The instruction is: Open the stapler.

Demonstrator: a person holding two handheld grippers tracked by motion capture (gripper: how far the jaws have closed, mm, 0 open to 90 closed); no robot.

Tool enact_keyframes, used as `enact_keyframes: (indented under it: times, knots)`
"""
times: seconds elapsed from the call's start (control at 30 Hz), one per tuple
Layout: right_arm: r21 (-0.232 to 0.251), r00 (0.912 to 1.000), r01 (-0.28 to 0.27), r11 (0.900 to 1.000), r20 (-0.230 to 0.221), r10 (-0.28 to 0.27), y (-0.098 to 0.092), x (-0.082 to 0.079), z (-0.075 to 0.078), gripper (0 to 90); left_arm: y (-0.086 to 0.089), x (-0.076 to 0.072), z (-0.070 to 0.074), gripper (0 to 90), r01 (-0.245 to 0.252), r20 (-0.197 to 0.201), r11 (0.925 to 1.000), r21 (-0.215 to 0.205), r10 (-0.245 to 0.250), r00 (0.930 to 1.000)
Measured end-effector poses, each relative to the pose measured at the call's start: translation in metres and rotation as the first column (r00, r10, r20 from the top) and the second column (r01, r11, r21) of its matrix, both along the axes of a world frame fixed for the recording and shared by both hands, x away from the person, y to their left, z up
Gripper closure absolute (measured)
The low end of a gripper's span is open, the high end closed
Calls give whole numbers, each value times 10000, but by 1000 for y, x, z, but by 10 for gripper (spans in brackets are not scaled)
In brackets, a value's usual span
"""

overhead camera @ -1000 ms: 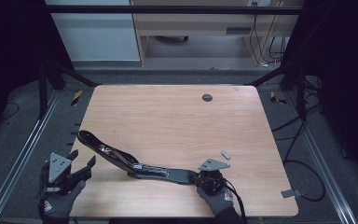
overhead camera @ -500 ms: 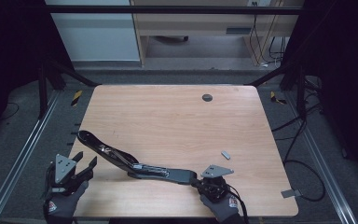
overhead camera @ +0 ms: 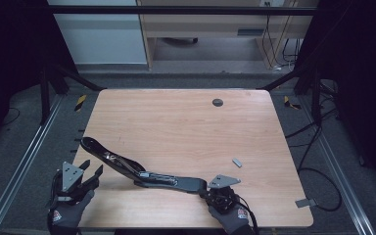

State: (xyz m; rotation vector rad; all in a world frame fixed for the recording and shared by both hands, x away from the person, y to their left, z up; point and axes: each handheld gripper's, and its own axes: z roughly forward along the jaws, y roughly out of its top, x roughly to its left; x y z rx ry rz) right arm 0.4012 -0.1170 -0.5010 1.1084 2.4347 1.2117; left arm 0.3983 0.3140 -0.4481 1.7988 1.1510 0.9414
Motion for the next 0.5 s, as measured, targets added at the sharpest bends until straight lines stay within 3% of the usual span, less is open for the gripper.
enact_keyframes:
  times: [0.5]
  knots:
    - [-245,9993,346,9991,121,-344,-2,5,0,900,1,0,-1,468,-189,-206,9997,-135,186,9996]
